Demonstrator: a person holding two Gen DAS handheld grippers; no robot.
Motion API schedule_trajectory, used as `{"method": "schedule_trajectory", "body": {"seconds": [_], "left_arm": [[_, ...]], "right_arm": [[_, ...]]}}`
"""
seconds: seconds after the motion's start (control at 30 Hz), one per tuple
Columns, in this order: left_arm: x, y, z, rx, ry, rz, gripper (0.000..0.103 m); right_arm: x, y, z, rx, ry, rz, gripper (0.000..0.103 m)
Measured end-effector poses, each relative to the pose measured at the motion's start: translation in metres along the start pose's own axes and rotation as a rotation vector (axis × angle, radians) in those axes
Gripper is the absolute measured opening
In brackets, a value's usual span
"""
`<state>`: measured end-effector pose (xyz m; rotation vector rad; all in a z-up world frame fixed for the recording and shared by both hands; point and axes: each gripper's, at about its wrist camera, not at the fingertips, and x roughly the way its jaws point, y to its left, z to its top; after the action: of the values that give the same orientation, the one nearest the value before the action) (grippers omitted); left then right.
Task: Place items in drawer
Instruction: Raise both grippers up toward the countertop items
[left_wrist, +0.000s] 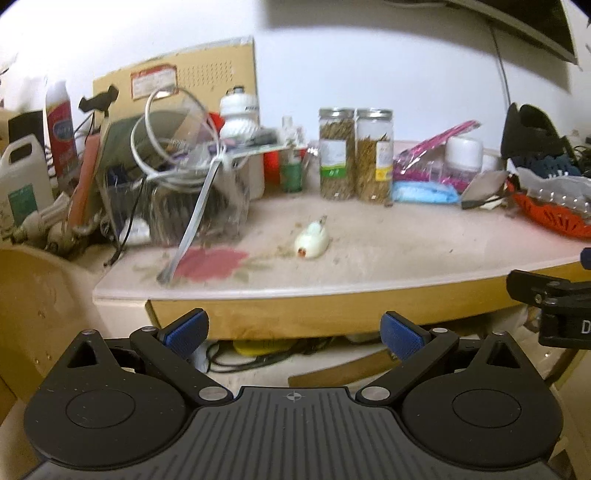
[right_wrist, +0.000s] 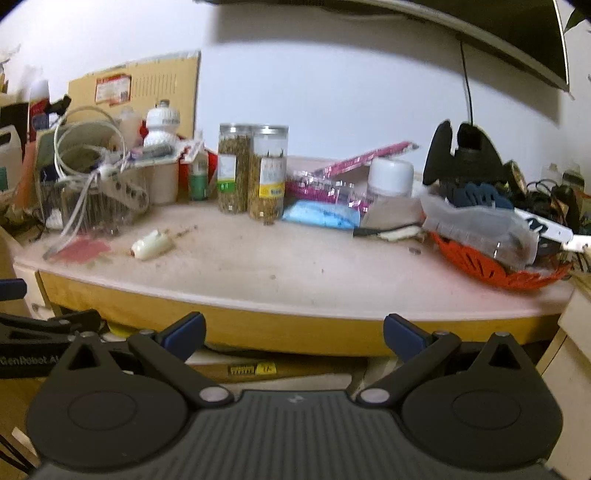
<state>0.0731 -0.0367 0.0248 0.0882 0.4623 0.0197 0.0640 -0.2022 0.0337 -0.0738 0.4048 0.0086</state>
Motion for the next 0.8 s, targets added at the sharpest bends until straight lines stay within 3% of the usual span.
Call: {"method": "schedule_trajectory", "body": {"seconds": [0.17,0.47,0.8], "left_arm": [[-0.004,-0.004,0.003,0.026,-0.037,0.009,0.103],[-0.006,0.001,0.008,-0.013,-0.056,0.015,0.103],[-0.006,0.002,0.007,-0.015,-0.061,0.013,0.103]], "right_arm": [[-0.006,-0.001,0.006,0.003,-0.045,-0.002,0.103],[-0.011,-0.004,0.012,0.023,-0.083,-0.006,0.103],[-0.011,-0.004,0.012,0.024,-0.088,-0.006,0.103]]}}
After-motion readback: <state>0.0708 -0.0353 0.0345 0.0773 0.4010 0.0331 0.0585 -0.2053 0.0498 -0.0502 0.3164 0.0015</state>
